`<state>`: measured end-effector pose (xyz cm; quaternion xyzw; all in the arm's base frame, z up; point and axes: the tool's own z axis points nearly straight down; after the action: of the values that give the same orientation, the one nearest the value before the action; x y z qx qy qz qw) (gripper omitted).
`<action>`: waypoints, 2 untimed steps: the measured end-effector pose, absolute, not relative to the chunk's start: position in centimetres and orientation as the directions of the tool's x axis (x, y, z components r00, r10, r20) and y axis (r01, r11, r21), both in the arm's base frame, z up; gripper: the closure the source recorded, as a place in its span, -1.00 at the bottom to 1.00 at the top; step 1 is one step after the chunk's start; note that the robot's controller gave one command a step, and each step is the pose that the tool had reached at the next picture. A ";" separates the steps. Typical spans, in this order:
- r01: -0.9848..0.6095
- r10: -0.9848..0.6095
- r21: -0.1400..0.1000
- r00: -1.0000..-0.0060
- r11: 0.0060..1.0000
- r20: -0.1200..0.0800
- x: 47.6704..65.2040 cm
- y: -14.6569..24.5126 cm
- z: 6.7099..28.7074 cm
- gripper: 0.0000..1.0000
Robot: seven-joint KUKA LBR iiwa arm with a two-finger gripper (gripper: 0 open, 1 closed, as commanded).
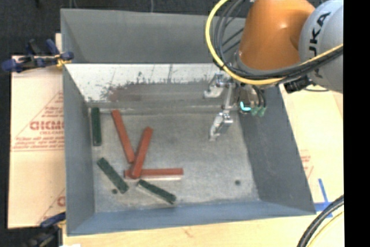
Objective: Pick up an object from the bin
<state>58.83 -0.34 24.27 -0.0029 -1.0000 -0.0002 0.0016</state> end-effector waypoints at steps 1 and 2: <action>0.006 0.006 0.000 -1.000 1.000 -0.005 59.0 -0.3 24.7 -1.00; -0.091 -0.091 -0.001 -0.996 0.996 -0.009 60.4 2.9 19.5 -1.00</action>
Offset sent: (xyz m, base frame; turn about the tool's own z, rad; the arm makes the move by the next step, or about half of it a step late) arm 0.0431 0.1107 -0.1727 -0.3159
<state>60.40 2.88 19.50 0.0455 -0.9990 0.0005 -0.0044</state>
